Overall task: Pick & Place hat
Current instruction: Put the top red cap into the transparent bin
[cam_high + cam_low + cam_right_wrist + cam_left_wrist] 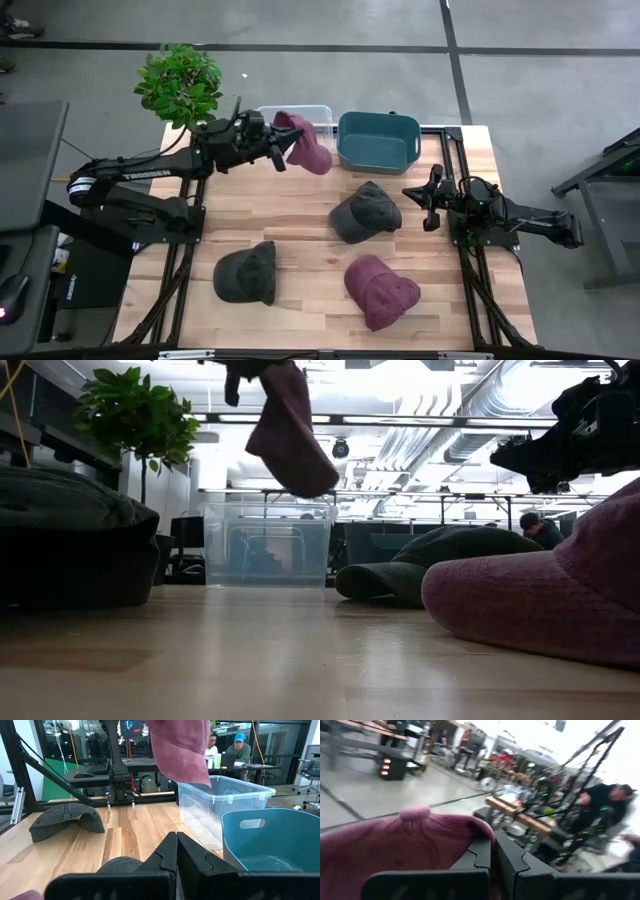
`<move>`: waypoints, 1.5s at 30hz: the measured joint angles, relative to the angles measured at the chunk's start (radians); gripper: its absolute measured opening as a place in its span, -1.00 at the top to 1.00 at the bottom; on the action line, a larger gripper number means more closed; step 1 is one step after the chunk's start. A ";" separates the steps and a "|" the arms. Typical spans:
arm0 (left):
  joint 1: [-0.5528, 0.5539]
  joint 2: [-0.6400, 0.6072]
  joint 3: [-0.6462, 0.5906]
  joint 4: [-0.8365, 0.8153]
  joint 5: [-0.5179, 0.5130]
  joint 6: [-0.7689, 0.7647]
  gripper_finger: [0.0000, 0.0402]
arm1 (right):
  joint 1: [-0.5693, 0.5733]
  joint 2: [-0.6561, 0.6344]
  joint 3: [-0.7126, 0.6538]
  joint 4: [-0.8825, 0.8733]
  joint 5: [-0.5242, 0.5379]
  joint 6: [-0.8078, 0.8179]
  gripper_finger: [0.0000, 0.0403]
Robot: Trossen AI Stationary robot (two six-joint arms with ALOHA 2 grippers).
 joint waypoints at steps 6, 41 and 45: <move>0.069 0.013 -0.001 0.039 0.016 0.013 1.00 | 0.000 0.000 0.000 0.000 0.000 0.000 1.00; 0.490 0.181 0.001 0.229 0.658 -0.066 1.00 | 0.000 0.000 0.000 0.005 0.000 0.000 1.00; 0.515 0.181 0.001 0.254 0.653 -0.060 1.00 | 0.000 0.000 0.000 0.005 0.000 0.000 1.00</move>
